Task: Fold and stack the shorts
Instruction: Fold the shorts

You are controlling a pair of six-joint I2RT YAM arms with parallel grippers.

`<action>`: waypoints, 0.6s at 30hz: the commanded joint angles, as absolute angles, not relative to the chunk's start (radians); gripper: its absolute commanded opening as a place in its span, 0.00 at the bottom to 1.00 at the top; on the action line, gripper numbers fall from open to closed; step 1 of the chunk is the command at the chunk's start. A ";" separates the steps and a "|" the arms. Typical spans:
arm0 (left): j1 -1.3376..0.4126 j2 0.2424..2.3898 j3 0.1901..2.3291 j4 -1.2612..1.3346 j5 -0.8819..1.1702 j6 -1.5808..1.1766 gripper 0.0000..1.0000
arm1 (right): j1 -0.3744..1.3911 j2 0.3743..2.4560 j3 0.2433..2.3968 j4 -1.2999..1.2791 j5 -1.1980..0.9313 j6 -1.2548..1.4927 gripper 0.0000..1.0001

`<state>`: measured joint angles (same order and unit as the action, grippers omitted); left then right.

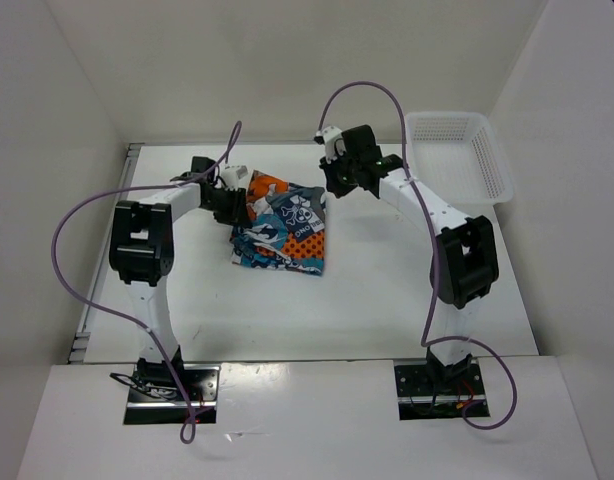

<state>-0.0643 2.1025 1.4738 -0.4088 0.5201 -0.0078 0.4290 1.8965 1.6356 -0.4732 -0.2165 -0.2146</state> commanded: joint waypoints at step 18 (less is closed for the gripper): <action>-0.034 1.961 1.496 -0.449 0.607 0.000 1.00 | 0.411 1.746 1.701 -0.506 -0.143 -0.275 0.03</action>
